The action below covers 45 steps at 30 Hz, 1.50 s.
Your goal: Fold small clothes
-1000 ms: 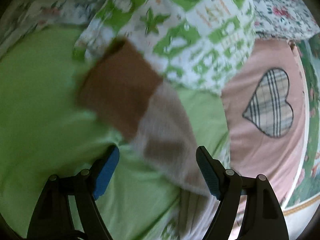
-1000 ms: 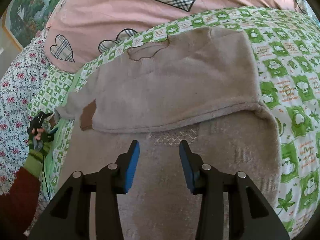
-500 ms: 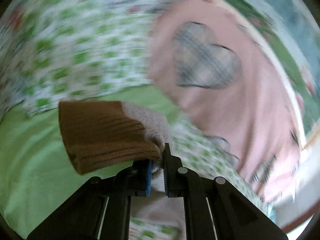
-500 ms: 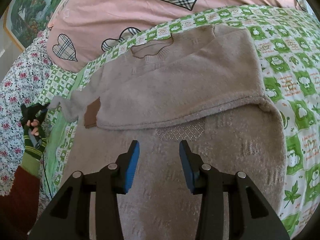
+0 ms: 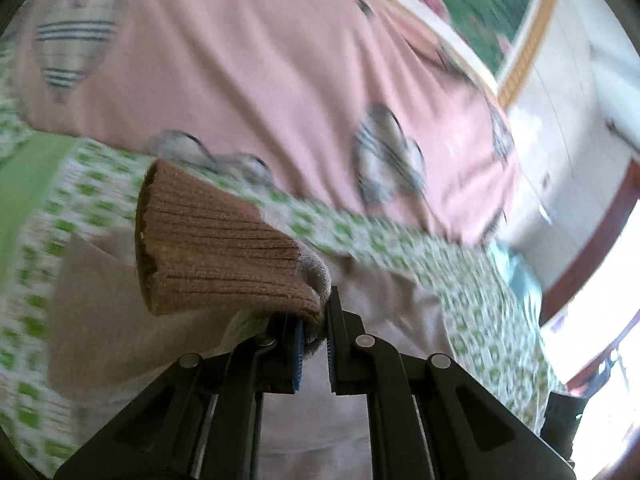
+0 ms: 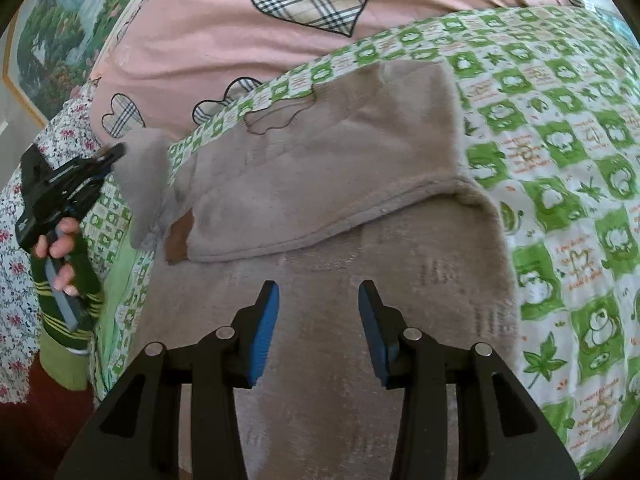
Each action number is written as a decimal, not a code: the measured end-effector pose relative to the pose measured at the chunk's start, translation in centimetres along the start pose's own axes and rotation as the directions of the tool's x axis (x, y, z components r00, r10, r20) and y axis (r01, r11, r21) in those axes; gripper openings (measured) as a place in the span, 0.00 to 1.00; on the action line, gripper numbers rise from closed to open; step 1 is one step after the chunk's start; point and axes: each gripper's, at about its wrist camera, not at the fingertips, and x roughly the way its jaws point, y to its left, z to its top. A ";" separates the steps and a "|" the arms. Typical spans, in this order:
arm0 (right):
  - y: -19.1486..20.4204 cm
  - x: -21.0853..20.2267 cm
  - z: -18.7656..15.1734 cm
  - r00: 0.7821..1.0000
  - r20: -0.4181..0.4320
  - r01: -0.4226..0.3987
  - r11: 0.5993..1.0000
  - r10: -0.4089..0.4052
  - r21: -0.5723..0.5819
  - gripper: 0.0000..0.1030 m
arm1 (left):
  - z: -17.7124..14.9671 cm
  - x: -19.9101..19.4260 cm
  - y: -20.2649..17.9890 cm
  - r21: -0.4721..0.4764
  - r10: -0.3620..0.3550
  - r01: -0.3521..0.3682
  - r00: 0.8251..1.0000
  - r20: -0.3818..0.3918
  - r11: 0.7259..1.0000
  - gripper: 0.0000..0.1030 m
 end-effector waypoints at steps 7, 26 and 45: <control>-1.6 -0.3 -0.1 1.000 0.010 0.013 0.999 -0.014 0.036 0.42 | -6.0 9.3 -5.9 0.124 0.036 -0.015 0.985 -0.167 0.992 0.08; 2.5 3.8 5.1 0.998 0.053 -0.018 1.000 0.020 -0.025 0.52 | -11.3 -0.8 2.0 0.206 0.281 -0.247 0.946 -0.160 0.947 0.66; 3.7 7.8 9.1 0.975 0.192 0.120 0.992 -0.110 -0.040 0.09 | -9.3 -2.0 15.3 -0.054 0.489 -0.505 0.854 -0.181 0.862 0.66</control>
